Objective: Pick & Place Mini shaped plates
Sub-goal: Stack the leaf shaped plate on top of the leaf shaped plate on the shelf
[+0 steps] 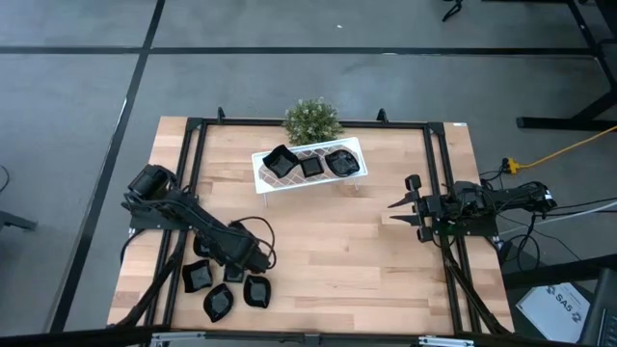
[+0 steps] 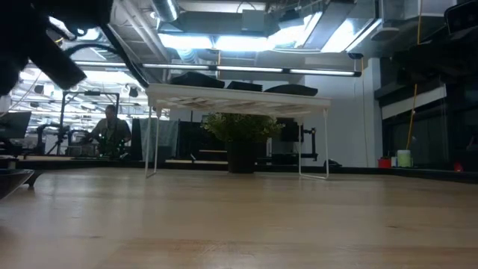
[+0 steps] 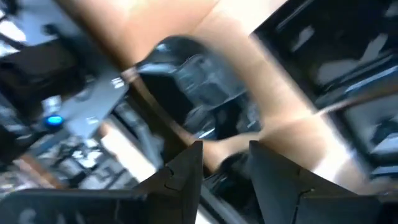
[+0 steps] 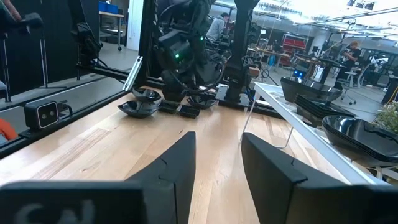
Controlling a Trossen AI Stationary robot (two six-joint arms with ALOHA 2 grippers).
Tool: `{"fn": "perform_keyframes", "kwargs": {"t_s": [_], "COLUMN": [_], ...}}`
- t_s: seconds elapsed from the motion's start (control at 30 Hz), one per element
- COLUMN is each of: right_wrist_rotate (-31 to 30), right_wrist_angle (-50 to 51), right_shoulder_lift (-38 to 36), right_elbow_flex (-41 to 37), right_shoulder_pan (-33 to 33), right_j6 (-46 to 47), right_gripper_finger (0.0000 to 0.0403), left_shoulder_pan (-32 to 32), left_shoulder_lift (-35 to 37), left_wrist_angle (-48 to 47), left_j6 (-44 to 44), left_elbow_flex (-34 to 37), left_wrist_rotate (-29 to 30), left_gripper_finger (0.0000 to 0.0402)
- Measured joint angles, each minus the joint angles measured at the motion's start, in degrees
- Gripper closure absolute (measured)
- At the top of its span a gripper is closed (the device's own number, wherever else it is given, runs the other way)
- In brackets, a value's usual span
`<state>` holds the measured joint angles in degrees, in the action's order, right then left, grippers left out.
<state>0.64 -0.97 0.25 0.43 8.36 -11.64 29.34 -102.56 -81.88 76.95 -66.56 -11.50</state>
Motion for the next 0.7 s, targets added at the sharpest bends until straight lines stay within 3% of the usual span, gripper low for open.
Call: {"fn": "perform_keyframes", "kwargs": {"t_s": [0.17,0.7], "right_wrist_rotate": [0.0,0.0], "right_wrist_angle": [0.0,0.0], "right_shoulder_lift": [0.0,0.0], "right_elbow_flex": [0.0,0.0], "right_shoulder_pan": [0.0,0.0], "right_j6": [0.0,0.0], "right_gripper_finger": [0.0273,0.0273], "left_shoulder_pan": [0.0,-0.2], "left_shoulder_lift": [0.0,0.0], "left_wrist_angle": [7.1,12.1], "left_j6": [5.7,11.4], "left_elbow_flex": [2.7,8.2], "left_wrist_rotate": [1.7,1.4], "left_gripper_finger": [0.0279,0.0279]}}
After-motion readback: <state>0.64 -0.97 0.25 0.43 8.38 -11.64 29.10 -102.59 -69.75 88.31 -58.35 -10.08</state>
